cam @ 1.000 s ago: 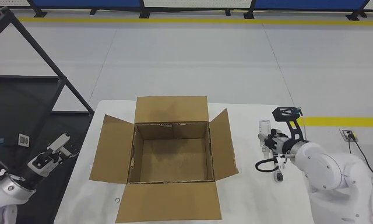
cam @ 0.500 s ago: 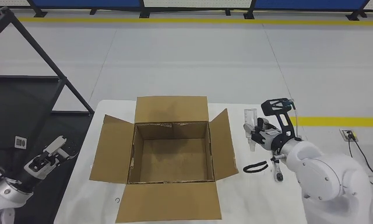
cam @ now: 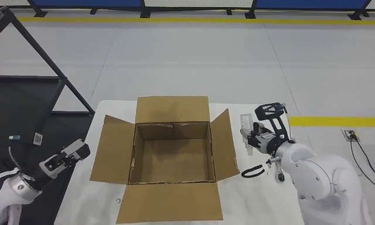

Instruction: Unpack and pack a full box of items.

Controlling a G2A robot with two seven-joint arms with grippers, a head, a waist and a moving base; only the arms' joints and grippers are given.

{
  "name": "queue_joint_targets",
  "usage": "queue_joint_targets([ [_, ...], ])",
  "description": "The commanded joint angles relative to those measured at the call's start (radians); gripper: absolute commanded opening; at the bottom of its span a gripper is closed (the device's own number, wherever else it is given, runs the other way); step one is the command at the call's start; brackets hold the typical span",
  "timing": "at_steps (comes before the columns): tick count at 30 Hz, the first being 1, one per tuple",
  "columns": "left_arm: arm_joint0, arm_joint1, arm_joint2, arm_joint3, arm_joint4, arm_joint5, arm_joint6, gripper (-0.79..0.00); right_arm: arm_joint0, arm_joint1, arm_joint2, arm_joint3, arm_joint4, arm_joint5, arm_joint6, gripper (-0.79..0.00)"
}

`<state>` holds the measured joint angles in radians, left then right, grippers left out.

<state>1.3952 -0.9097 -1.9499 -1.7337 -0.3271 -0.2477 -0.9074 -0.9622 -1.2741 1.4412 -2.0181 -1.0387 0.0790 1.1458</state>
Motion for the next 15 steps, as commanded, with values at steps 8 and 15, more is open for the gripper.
queue_joint_targets([
  [8,0.013,0.003,-0.03,0.027,-0.02,-0.016,0.014,0.0,0.127,-0.01,-0.121,-0.065,-0.015,0.01,-0.077,-0.785],
  [15,0.059,0.001,-0.085,0.039,-0.05,-0.032,0.056,0.0,0.297,-0.035,-0.32,0.04,-0.002,-0.024,-0.046,-0.785],
])
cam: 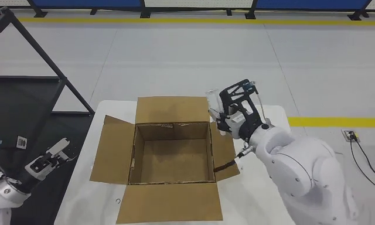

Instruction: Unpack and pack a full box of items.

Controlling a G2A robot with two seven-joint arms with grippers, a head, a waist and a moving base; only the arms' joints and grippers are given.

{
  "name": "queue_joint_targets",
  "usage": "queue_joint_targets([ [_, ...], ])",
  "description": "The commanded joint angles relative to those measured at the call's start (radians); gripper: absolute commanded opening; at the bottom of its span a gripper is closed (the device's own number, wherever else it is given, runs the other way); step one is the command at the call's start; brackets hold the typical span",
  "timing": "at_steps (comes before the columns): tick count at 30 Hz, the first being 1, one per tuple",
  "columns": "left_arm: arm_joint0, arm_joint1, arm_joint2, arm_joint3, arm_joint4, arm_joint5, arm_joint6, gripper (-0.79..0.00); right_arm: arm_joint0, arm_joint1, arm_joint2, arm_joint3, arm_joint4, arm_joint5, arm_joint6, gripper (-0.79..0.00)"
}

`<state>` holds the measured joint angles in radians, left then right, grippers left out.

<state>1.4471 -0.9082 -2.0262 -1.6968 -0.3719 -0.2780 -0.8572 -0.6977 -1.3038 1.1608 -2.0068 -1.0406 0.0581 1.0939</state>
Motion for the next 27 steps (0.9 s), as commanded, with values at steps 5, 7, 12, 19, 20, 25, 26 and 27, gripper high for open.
queue_joint_targets([
  [5,0.036,-0.001,-0.04,0.007,-0.02,-0.012,0.019,0.0,0.145,-0.036,-0.194,0.175,0.025,-0.004,0.013,-0.785],
  [7,0.045,-0.002,-0.048,0.005,-0.026,-0.014,0.021,0.0,0.179,-0.05,-0.246,0.239,0.043,-0.001,0.007,-0.785],
  [12,0.06,-0.003,-0.052,-0.002,-0.029,-0.015,0.027,0.0,0.236,-0.087,-0.348,0.417,0.106,0.004,-0.03,-0.785],
  [19,0.06,-0.003,-0.043,-0.013,-0.025,-0.01,0.024,0.0,0.278,-0.14,-0.459,0.654,0.19,-0.004,-0.083,-0.785],
  [20,0.06,-0.003,-0.043,-0.013,-0.025,-0.01,0.024,0.0,0.278,-0.14,-0.459,0.654,0.19,-0.004,-0.083,-0.785],
  [25,0.06,-0.003,-0.043,-0.013,-0.025,-0.01,0.024,0.0,0.278,-0.14,-0.459,0.654,0.19,-0.004,-0.083,-0.785],
  [26,0.06,-0.003,-0.043,-0.013,-0.025,-0.01,0.024,0.0,0.278,-0.14,-0.459,0.654,0.19,-0.004,-0.083,-0.785],
  [27,0.06,-0.003,-0.043,-0.013,-0.025,-0.01,0.024,0.0,0.278,-0.14,-0.459,0.654,0.19,-0.004,-0.083,-0.785],
])
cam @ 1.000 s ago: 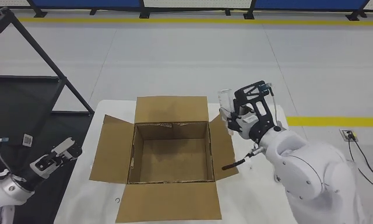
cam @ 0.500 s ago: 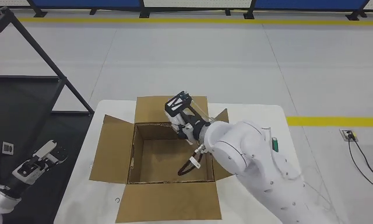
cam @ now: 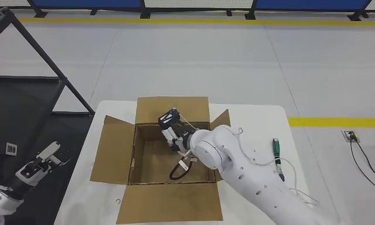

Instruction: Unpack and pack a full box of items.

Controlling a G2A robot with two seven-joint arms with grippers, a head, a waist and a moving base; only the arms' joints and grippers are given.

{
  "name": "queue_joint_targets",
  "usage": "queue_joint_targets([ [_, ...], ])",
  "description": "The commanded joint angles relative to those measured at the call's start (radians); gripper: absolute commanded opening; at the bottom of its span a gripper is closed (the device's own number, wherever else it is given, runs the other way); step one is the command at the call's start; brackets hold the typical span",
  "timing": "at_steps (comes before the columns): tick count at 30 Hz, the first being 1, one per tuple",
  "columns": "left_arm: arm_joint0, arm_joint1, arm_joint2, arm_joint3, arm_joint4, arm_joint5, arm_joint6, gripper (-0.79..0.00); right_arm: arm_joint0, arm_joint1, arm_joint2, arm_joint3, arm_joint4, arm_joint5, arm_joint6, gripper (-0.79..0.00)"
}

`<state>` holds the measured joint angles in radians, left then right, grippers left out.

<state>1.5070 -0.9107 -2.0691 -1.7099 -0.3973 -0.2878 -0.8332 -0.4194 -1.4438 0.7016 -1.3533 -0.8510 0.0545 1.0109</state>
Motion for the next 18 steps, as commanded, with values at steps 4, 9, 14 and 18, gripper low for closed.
queue_joint_targets([
  [4,0.0,0.0,0.0,0.0,0.0,0.0,0.0,0.0,0.0,0.0,0.0,0.0,0.0,0.0,0.0,-0.785],
  [9,0.006,-0.001,0.007,-0.021,0.009,0.006,0.018,0.0,0.001,-0.017,-0.04,0.073,-0.012,-0.029,-0.017,-0.785],
  [14,0.019,-0.003,-0.001,-0.034,0.012,0.008,0.039,0.0,0.071,-0.081,-0.14,0.264,0.013,-0.084,-0.038,-0.785],
  [18,0.025,-0.004,-0.004,-0.036,0.012,0.009,0.045,0.0,0.113,-0.135,-0.193,0.413,0.048,-0.124,-0.08,-0.785],
])
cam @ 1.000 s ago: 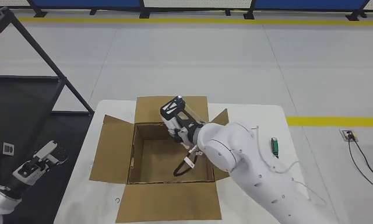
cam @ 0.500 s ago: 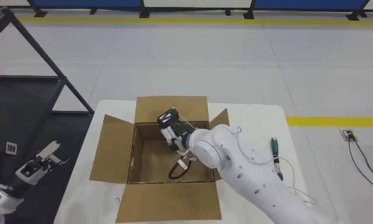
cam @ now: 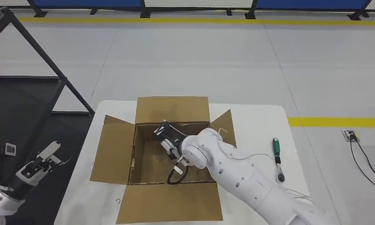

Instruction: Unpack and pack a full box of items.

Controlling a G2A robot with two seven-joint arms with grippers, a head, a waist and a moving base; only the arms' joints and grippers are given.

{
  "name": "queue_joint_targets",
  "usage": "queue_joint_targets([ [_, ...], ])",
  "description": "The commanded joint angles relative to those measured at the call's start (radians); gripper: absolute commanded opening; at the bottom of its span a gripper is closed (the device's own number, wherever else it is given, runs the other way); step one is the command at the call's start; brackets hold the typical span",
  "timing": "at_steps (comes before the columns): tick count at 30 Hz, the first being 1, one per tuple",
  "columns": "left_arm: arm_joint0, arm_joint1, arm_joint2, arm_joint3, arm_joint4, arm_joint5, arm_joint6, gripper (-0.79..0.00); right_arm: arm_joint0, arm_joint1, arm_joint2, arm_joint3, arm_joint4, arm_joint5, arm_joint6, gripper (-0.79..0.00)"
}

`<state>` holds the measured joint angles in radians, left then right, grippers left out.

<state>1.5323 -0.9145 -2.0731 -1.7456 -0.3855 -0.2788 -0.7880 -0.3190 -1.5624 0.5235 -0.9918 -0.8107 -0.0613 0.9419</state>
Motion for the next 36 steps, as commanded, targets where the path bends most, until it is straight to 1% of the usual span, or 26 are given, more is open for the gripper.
queue_joint_targets([
  [1,0.0,0.0,0.0,0.0,0.0,0.0,0.0,0.0,0.02,-0.03,-0.024,0.083,0.023,-0.022,-0.022,-0.785],
  [7,0.0,0.0,0.0,0.0,0.0,0.0,0.0,0.0,0.064,-0.103,-0.069,0.251,0.06,-0.07,-0.056,-0.785],
  [15,0.0,0.0,0.0,0.0,0.0,0.0,0.0,0.0,0.092,-0.169,-0.089,0.394,0.08,-0.101,-0.08,-0.785],
  [16,0.0,0.0,0.0,0.0,0.0,0.0,0.0,0.0,0.094,-0.176,-0.09,0.408,0.082,-0.103,-0.081,-0.751],
  [17,0.0,0.0,0.0,0.0,0.0,0.0,0.0,0.0,0.097,-0.182,-0.091,0.42,0.083,-0.105,-0.082,-0.606],
  [18,0.0,0.0,0.0,0.0,0.0,0.0,0.0,0.0,0.099,-0.186,-0.091,0.427,0.085,-0.106,-0.084,-0.489],
  [19,0.0,0.0,0.0,0.0,0.0,0.0,0.0,0.0,0.102,-0.194,-0.091,0.442,0.086,-0.11,-0.086,-0.406],
  [20,0.0,0.0,0.0,0.0,0.0,0.0,0.0,0.0,0.104,-0.197,-0.091,0.448,0.085,-0.112,-0.085,-0.394],
  [21,0.0,0.0,0.0,0.0,0.0,0.0,0.0,0.0,0.108,-0.202,-0.091,0.455,0.084,-0.113,-0.085,-0.317],
  [23,0.0,0.0,0.0,0.0,0.0,0.0,0.0,0.0,0.117,-0.211,-0.09,0.467,0.08,-0.112,-0.084,-0.249],
  [24,0.0,0.0,0.0,0.0,0.0,0.0,0.0,0.0,0.122,-0.214,-0.088,0.469,0.077,-0.11,-0.082,-0.163],
  [25,0.0,0.0,0.0,0.0,0.0,0.0,0.0,0.0,0.126,-0.217,-0.088,0.47,0.073,-0.107,-0.077,-0.151],
  [27,0.0,0.0,0.0,0.0,0.0,0.0,0.0,0.0,0.133,-0.219,-0.085,0.464,0.062,-0.098,-0.069,-0.092],
  [29,0.0,0.0,0.0,0.0,0.0,0.0,0.0,0.0,0.14,-0.218,-0.08,0.448,0.049,-0.089,-0.06,-0.068],
  [33,0.0,0.0,0.0,0.0,0.0,0.0,0.0,0.0,0.145,-0.2,-0.058,0.379,0.014,-0.055,-0.065,-0.062],
  [36,0.0,0.0,0.0,0.0,0.0,0.0,0.0,0.0,0.121,-0.158,-0.009,0.249,-0.022,-0.04,-0.063,-0.086],
])
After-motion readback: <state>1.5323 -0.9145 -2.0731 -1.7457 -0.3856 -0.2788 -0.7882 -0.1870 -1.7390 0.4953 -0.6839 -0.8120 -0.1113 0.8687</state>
